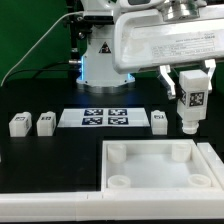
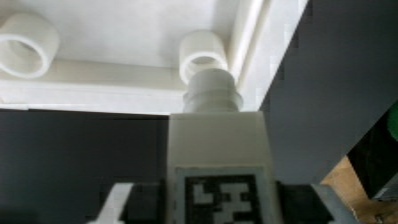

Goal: Assemble one leg

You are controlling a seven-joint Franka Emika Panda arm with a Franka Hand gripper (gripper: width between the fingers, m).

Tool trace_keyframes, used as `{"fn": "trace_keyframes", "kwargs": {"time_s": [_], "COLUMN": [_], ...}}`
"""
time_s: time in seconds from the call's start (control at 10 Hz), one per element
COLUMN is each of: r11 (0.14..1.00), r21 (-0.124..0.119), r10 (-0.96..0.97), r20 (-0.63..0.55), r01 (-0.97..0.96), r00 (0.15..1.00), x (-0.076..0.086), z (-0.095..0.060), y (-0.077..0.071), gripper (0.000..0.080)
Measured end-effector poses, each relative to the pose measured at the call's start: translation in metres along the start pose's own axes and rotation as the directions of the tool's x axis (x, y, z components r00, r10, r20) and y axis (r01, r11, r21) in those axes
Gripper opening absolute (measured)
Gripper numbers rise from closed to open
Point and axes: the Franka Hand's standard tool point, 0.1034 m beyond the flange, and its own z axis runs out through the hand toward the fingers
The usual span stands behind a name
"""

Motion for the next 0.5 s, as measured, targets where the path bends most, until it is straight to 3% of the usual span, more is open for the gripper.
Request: {"fn": "trace_keyframes", "kwargs": {"time_s": [0.1,0.3,0.5], "r11": [1.0,1.0,1.0], "r21": [0.007,-0.003,-0.006], "r10": [-0.016,-0.019,-0.017], "r20": [0.004,-0.035,-0.023], "r01": [0.016,0.019,0.017], "r00": [1.0,0.999,1.0], "x": [0.0,0.014,0.011], "z": [0.008,0.027,0.041], "y": [-0.011,-0.007,-0.003], "gripper": [0.029,0.029,0.029]}}
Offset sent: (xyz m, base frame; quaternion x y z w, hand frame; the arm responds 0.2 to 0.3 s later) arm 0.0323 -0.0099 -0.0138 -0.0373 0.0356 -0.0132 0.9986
